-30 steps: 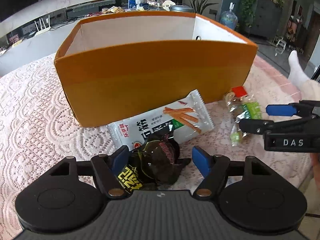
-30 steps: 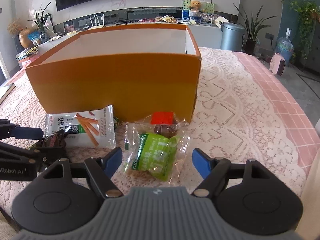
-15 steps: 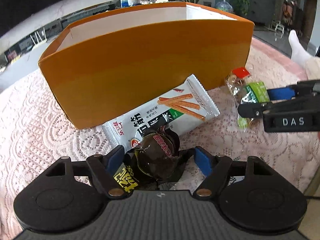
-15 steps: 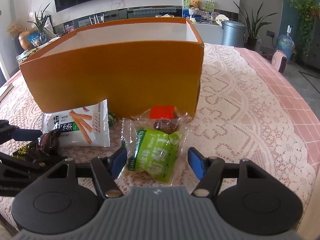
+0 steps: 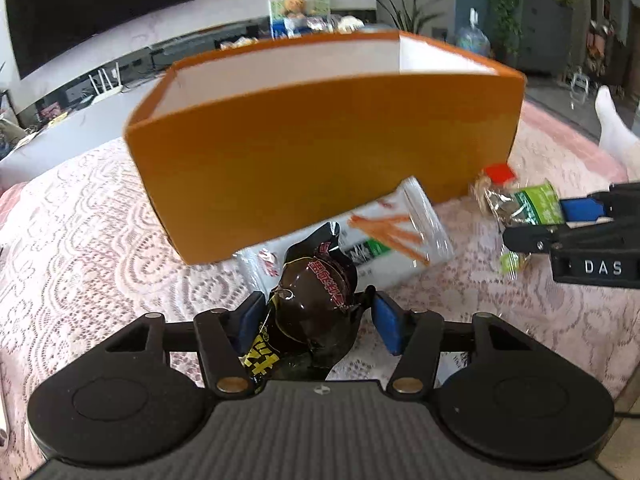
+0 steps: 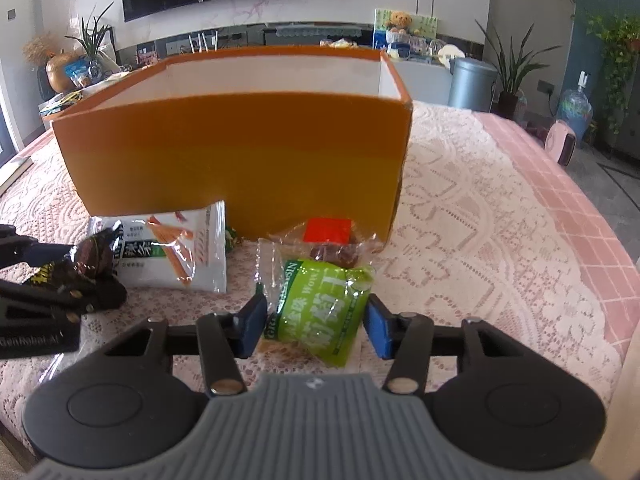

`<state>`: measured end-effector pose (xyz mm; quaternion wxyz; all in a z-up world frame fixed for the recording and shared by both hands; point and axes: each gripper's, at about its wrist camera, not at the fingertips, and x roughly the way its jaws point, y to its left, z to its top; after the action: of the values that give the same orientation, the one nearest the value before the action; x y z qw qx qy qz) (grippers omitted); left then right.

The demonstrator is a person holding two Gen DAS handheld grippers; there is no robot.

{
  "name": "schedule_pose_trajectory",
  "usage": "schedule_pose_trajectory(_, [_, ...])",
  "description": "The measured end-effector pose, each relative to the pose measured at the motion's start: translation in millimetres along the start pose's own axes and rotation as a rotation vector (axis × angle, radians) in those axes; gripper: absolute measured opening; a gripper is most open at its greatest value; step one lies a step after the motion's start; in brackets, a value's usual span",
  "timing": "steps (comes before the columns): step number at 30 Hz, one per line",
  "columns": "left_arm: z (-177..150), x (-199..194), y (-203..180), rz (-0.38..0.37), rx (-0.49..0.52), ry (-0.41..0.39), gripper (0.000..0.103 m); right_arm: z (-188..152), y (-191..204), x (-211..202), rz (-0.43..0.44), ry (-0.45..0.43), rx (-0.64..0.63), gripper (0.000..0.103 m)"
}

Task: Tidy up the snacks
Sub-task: 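Grasp the dark wrapped snack with the left tool while the right tool grasps the green-labelled packet, then lift both snacks over the orange box and open both tools to drop them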

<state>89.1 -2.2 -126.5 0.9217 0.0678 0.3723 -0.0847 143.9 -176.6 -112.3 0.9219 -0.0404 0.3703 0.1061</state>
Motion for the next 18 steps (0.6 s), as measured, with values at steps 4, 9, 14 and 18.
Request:
schedule_pose_trajectory(4, [1, -12, 1, 0.001, -0.004, -0.039, 0.065, 1, 1, -10, -0.003, -0.028, -0.016, 0.050])
schedule_pose_trajectory(9, [4, -24, -1, 0.020, -0.017, -0.071, 0.065, 1, 2, -19, -0.008, -0.042, -0.031, 0.050])
schedule_pose_trajectory(14, [9, -40, 2, 0.016, -0.074, -0.096, 0.065, 0, -1, -33, -0.014, -0.073, -0.028, 0.049])
schedule_pose_trajectory(18, [19, -55, 6, 0.018, -0.108, -0.130, 0.065, 2, 0, -48, 0.003, -0.088, -0.025, 0.048])
